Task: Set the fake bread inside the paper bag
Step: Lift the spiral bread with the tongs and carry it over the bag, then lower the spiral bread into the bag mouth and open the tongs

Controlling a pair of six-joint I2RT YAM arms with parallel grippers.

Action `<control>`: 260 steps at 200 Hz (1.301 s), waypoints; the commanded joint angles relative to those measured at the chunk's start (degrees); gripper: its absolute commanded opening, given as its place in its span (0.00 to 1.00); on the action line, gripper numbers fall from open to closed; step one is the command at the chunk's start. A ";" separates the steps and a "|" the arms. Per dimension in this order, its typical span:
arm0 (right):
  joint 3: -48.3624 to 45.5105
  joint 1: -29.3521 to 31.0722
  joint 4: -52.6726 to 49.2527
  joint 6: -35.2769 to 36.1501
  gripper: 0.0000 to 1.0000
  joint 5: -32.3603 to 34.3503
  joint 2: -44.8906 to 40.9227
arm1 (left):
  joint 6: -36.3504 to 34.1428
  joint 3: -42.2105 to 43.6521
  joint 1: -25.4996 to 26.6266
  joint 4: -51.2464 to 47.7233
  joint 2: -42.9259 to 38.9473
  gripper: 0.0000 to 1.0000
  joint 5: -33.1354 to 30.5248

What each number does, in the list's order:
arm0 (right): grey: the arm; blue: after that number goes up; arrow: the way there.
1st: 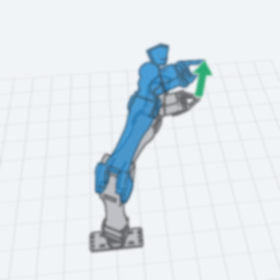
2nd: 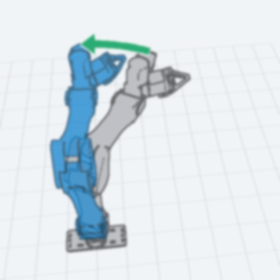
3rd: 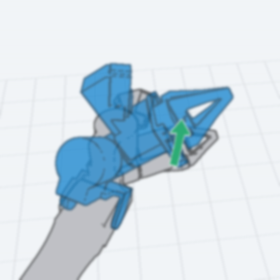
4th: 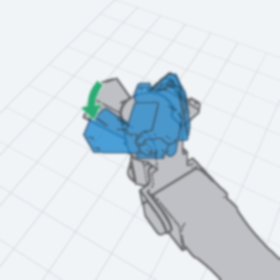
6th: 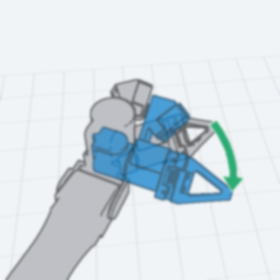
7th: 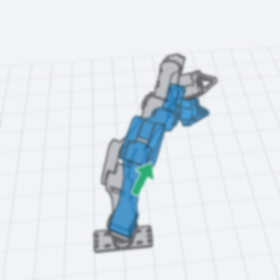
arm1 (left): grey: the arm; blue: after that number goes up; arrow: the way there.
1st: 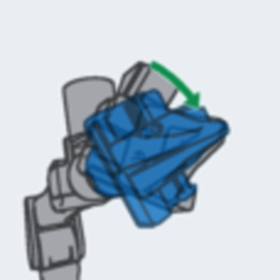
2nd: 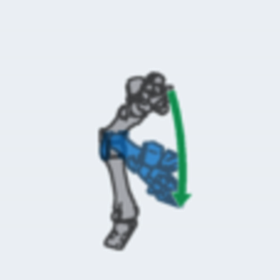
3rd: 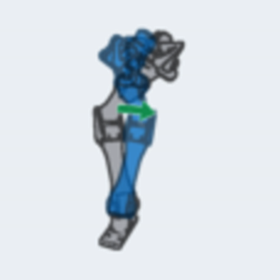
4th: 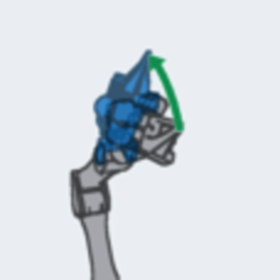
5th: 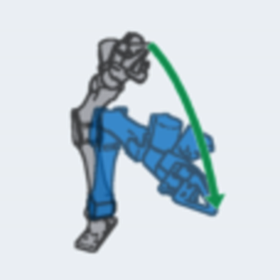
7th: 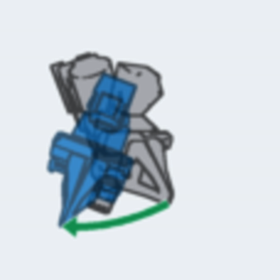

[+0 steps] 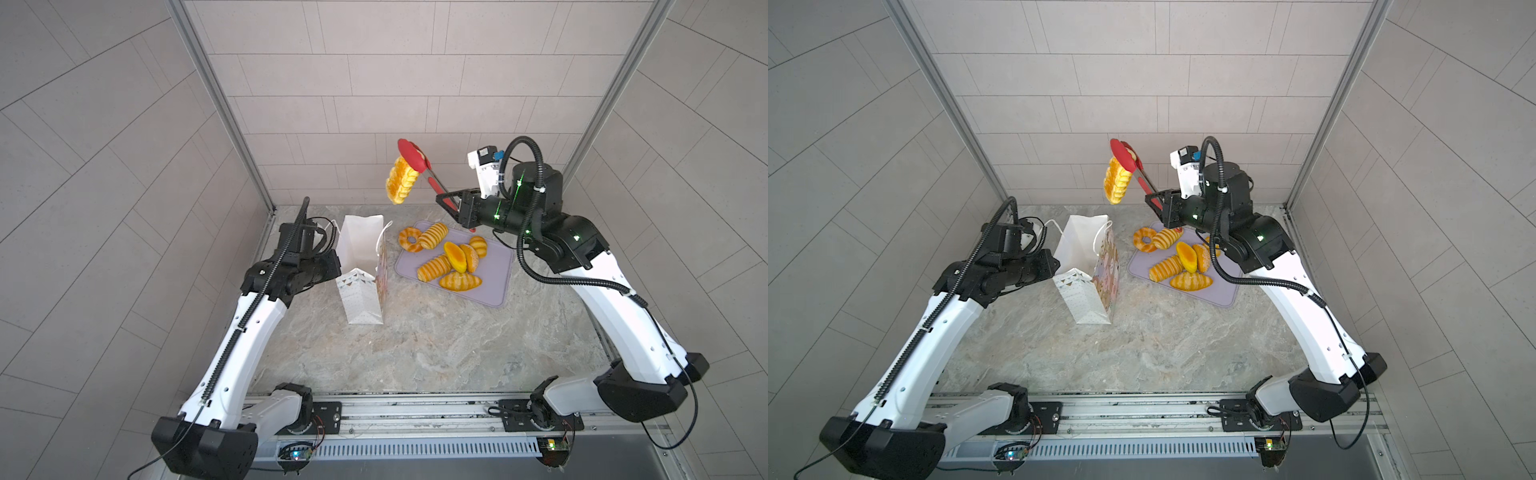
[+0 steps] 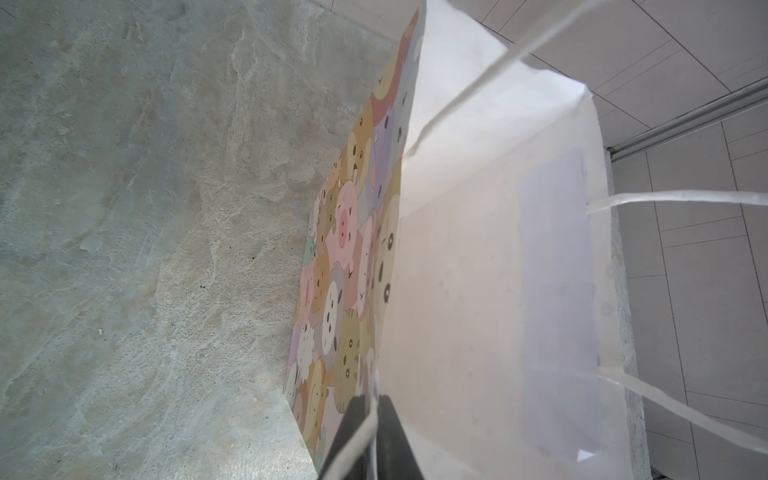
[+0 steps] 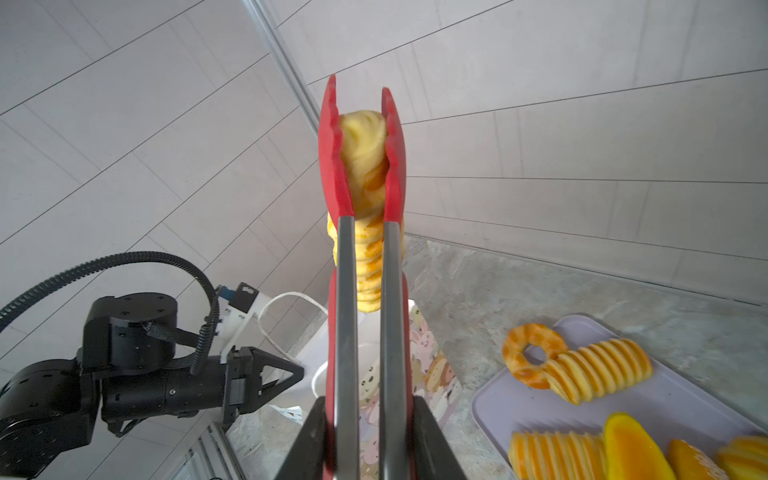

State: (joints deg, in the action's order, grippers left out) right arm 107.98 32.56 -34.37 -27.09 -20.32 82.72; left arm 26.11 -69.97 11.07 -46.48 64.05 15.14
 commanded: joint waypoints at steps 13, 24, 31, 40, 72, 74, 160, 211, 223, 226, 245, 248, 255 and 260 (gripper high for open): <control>5.99 5.22 2.57 0.90 0.28 2.16 4.18 | 0.60 0.98 0.33 0.54 -1.25 0.13 -0.74; 7.83 7.08 1.33 1.99 0.28 3.41 5.90 | 0.61 1.01 0.36 0.58 -1.31 0.13 -0.86; 8.89 8.00 0.46 2.64 0.28 4.16 6.91 | 0.60 1.14 0.38 0.58 -1.37 0.13 -0.93; 9.94 9.01 -0.72 3.58 0.28 5.36 7.98 | 0.61 1.07 0.37 0.51 -1.39 0.13 -0.98; 9.72 10.68 -3.14 4.66 0.26 7.67 9.56 | 0.61 1.13 0.40 0.51 -1.62 0.13 -1.10; 9.60 10.75 -3.22 4.63 0.26 7.79 9.54 | 0.61 1.08 0.43 0.58 -1.60 0.13 -1.08; -0.73 11.06 -4.00 4.77 0.26 8.34 6.67 | 0.96 1.16 0.36 0.98 -1.65 0.13 -1.42; -2.18 11.21 -4.56 4.81 0.29 8.11 6.93 | 1.19 1.05 0.37 0.96 -1.61 0.13 -1.34; -2.34 11.30 -4.80 4.77 0.30 8.02 7.08 | 1.21 0.90 0.40 1.00 -1.57 0.13 -1.34; -2.35 11.30 -4.90 4.76 0.30 8.02 7.07 | 1.25 0.92 0.42 0.96 -1.58 0.12 -1.34; -2.67 11.44 -4.90 4.78 0.32 7.97 7.19 | 1.15 0.86 0.49 0.95 -1.58 0.12 -1.33; -2.64 11.40 -4.91 4.77 0.32 7.97 7.19 | 1.18 0.83 0.45 1.00 -1.59 0.12 -1.34; -2.71 11.39 -4.91 4.77 0.33 7.95 7.19 | 1.22 0.79 0.45 0.95 -1.63 0.12 -1.32; -2.73 11.44 -4.92 4.77 0.34 7.98 7.22 | 1.24 0.77 0.44 0.97 -1.51 0.12 -1.34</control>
State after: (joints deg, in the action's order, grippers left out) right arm 105.45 43.51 -40.64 -22.70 -12.49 92.23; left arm 27.20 -69.69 11.18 -46.06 63.31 14.28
